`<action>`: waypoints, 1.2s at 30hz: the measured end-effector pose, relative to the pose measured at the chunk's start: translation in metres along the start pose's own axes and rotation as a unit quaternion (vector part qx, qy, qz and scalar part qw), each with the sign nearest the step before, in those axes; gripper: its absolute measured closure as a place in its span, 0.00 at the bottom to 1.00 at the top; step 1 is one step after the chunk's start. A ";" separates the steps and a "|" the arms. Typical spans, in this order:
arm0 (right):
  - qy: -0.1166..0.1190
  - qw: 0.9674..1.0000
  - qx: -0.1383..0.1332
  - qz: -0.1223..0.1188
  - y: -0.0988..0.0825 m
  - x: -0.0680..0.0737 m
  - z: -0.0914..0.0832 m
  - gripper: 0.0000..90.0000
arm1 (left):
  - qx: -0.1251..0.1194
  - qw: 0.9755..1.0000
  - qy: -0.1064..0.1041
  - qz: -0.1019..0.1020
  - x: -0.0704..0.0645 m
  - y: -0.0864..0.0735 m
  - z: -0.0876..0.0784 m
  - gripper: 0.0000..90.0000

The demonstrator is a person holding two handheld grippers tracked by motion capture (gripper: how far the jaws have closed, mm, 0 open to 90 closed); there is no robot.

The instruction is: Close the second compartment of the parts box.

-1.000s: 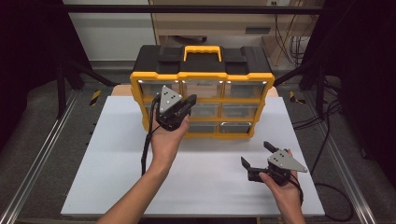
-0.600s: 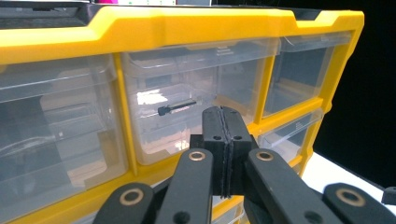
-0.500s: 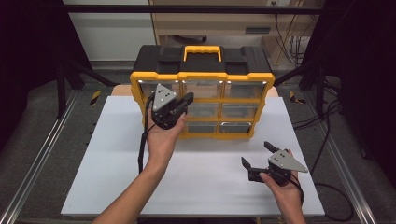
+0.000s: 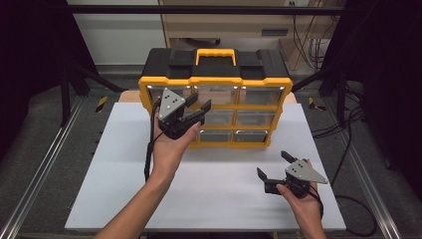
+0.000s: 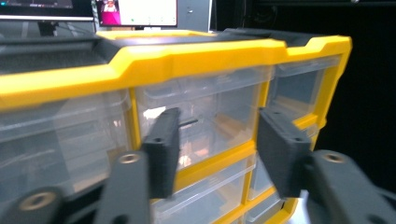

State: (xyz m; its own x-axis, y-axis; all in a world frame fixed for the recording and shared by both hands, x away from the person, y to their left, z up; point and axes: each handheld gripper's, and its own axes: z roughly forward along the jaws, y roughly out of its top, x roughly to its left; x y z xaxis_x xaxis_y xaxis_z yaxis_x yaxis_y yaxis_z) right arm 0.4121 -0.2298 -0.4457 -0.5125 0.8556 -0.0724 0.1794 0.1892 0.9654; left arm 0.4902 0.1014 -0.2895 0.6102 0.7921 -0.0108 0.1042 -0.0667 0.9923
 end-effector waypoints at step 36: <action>0.000 1.000 0.001 0.000 0.000 0.001 0.000 0.03 | -0.034 0.997 -0.072 0.005 0.003 0.012 -0.052 0.09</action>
State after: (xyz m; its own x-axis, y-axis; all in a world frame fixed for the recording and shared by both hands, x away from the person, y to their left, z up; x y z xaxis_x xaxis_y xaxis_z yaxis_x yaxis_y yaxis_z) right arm 0.4115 -0.2288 -0.4460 -0.5123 0.8558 -0.0725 0.1811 0.1902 0.9649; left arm 0.4529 0.1344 -0.2709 0.7182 0.6957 -0.0136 0.0476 -0.0297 0.9984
